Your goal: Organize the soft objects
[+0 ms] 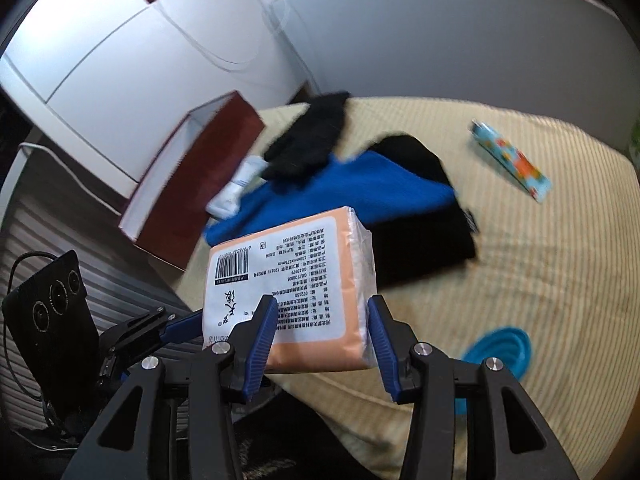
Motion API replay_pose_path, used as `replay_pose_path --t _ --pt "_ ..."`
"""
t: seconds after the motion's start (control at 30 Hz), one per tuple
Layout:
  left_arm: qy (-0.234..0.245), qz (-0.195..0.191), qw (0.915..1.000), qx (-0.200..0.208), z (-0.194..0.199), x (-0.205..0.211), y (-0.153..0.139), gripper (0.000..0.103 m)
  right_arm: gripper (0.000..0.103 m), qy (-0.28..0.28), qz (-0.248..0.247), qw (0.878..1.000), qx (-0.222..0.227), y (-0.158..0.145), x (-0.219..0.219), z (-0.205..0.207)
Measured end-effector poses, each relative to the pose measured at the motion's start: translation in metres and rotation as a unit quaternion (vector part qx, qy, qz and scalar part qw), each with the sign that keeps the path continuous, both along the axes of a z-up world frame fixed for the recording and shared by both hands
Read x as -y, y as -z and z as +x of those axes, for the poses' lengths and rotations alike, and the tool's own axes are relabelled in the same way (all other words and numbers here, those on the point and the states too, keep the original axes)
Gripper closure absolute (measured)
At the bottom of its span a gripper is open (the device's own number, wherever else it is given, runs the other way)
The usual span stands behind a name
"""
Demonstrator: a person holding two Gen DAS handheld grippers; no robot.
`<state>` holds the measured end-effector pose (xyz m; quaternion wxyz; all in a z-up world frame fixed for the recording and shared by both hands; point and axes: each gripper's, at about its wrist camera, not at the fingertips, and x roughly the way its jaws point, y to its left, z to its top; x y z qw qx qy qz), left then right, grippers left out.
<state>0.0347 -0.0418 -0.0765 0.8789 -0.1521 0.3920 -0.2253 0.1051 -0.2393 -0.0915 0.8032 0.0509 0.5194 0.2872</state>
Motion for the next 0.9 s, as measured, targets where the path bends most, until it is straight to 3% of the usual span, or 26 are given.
replay_pose_path --t 0.23,0.5,0.9 --pt "-0.06 0.001 0.9971 0.047 -0.005 -0.056 -0.03 0.062 0.06 -0.047 0.016 0.998 0.036 -0.036 -0.065 0.008" --pt "-0.154 0.001 0.9843 0.087 -0.013 -0.138 -0.05 0.062 0.06 -0.126 0.029 0.989 0.068 -0.067 -0.17 0.029" --pt "-0.248 0.025 0.9647 0.087 -0.01 -0.227 -0.048 0.062 0.06 -0.186 0.057 0.98 0.048 -0.055 -0.286 0.054"
